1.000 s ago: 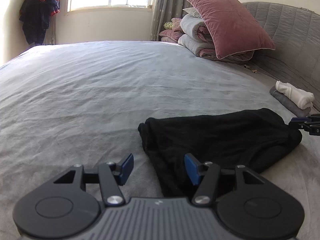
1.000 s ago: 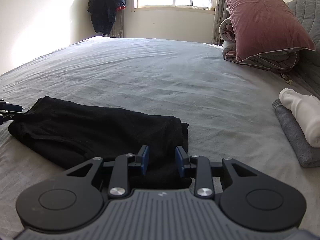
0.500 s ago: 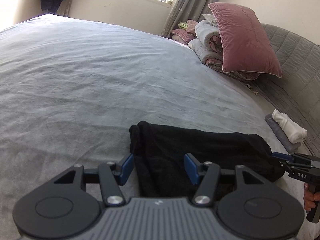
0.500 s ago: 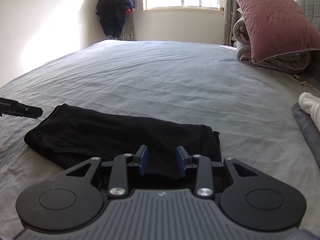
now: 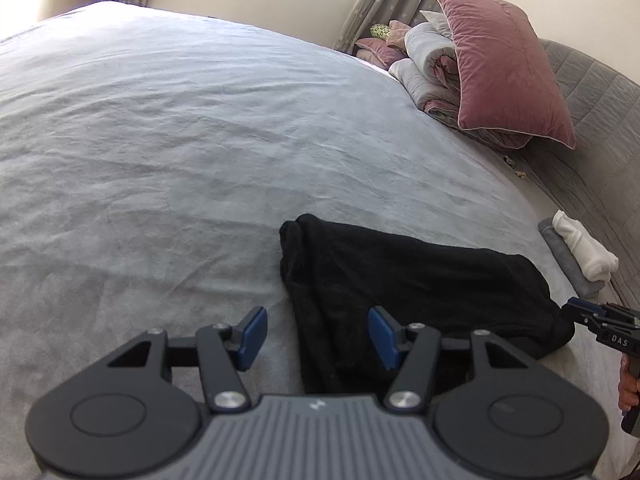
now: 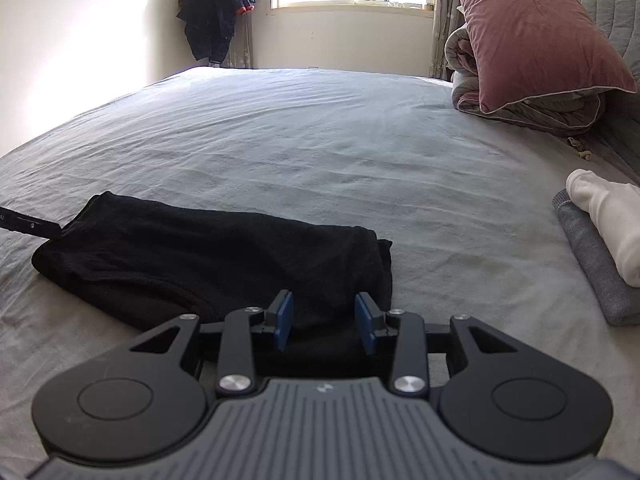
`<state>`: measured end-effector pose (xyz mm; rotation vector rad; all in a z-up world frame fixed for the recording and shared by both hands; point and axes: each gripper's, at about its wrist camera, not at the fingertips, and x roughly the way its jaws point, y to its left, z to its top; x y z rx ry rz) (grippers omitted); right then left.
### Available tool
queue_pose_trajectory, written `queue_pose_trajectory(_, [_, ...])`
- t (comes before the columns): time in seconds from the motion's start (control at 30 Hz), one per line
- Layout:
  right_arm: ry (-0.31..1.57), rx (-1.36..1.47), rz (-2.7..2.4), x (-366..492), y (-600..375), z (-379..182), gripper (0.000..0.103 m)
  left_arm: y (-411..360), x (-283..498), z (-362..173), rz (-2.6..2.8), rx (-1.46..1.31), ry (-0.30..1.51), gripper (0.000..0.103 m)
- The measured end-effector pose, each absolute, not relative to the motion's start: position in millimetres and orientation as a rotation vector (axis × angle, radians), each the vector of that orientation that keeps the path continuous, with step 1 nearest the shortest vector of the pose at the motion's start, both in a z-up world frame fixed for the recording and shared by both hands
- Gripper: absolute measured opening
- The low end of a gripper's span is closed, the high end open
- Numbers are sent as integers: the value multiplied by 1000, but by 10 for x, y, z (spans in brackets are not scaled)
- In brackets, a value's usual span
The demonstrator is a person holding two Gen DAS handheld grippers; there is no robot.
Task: Fold clothes
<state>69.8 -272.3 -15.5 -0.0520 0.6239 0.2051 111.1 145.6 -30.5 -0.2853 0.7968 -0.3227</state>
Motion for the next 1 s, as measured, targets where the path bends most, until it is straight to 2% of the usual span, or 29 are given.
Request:
queue_pose_trajectory(0.37, [633, 18, 217, 791, -2660, -129, 40, 1465, 1211, -422, -310, -375, 851, 58])
queue_pose_trajectory(1.0, [644, 3, 284, 931, -2225, -177, 42, 1259, 1163, -406, -304, -219, 828, 57])
